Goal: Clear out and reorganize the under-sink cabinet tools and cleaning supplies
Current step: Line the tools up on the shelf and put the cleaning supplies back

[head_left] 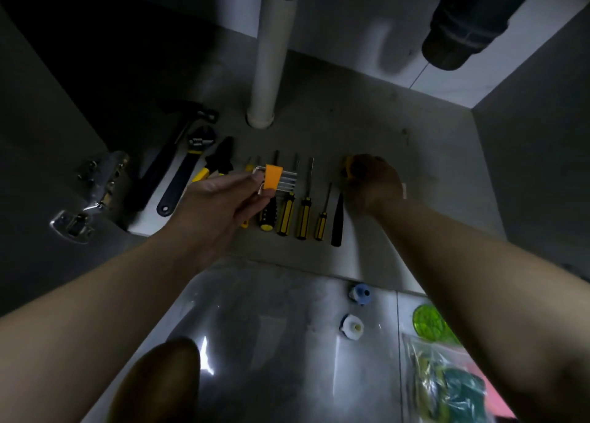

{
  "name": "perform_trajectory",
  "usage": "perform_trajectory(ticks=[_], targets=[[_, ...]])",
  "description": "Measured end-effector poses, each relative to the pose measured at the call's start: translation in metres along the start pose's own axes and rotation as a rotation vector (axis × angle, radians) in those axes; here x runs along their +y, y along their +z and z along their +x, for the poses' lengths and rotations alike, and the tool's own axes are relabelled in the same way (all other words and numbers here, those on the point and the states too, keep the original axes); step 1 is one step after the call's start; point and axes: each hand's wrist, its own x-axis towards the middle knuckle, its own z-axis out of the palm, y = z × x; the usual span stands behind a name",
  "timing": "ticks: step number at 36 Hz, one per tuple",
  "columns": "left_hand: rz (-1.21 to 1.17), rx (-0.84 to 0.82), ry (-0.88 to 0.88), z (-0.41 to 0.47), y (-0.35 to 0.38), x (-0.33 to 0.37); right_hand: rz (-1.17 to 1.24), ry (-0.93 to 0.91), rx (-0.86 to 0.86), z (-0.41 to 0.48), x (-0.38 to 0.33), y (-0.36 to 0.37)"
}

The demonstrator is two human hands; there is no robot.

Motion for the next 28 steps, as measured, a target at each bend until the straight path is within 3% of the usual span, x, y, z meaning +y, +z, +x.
perform_trajectory(ticks=[6, 8, 12, 17, 21, 28], targets=[[0.01, 0.012, 0.003, -0.006, 0.006, -0.005, 0.262, -0.01, 0.225, -0.04, -0.017, -0.003], [0.028, 0.012, -0.01, -0.006, 0.008, -0.007, 0.483, -0.047, 0.129, -0.055, -0.032, -0.007], [0.061, 0.012, -0.014, -0.009, 0.014, -0.011, 0.949, -0.041, -0.237, -0.086, -0.06, -0.015], [0.076, 0.027, -0.012, -0.012, 0.018, -0.011, 0.959, -0.119, -0.296, -0.099, -0.073, -0.011], [0.059, 0.037, -0.014, -0.012, 0.016, -0.009, 0.998, -0.074, -0.317, -0.099, -0.074, -0.007], [0.039, 0.111, -0.025, -0.01, 0.008, -0.006, 1.089, 0.292, -0.102, -0.063, -0.07, -0.003]])
